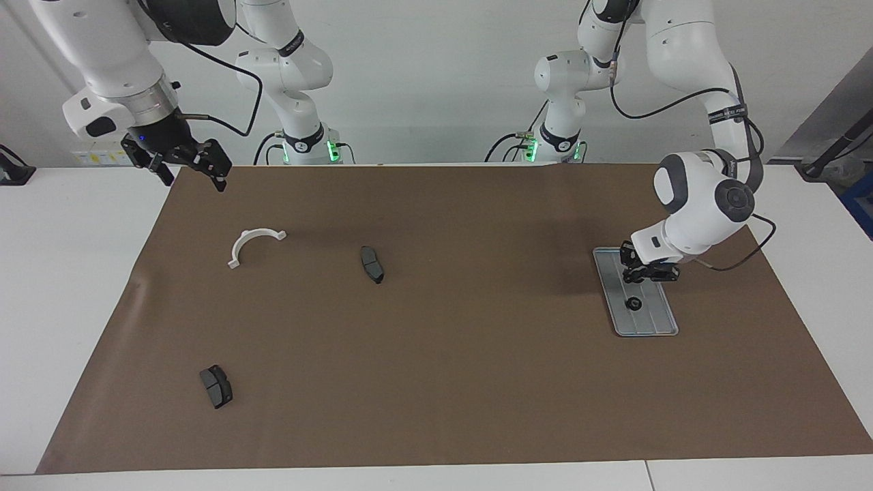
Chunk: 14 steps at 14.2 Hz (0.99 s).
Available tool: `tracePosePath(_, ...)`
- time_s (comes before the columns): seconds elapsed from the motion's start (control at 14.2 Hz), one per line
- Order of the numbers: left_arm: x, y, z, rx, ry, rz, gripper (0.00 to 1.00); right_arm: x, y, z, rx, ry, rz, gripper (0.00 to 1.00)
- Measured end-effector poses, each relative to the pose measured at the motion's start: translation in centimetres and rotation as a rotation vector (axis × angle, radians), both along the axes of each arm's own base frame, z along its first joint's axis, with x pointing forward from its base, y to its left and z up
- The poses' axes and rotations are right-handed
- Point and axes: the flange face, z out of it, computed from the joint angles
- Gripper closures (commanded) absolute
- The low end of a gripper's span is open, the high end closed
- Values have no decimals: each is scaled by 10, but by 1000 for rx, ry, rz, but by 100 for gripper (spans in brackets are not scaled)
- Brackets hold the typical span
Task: Pick bearing gear from pile to tray
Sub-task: 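Open the left gripper and lift it off the tray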
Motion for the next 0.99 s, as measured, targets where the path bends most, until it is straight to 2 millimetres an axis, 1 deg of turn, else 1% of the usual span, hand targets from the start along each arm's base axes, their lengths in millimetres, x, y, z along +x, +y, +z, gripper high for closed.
tracePosePath(0.14,-5,-8,2,1,1,-14,39,0,0,0,0,0,0,0)
tracePosePath(0.28,-5,-9,6,2,-6,-17,23,0,0,0,0,0,0,0)
tracePosePath(0.35,-5,-9,8,2,-8,-16,22,0,0,0,0,0,0,0)
tracePosePath(0.49,-5,-9,11,3,-16,-15,22,0,0,0,0,0,0,0)
tracePosePath(0.63,-3,-9,21,4,-36,-10,22,0,0,0,0,0,0,0)
tracePosePath(0.78,2,-9,42,10,-61,22,22,0,0,0,0,0,0,0)
tracePosePath(0.99,11,-15,92,26,-61,114,22,0,0,0,0,0,0,0)
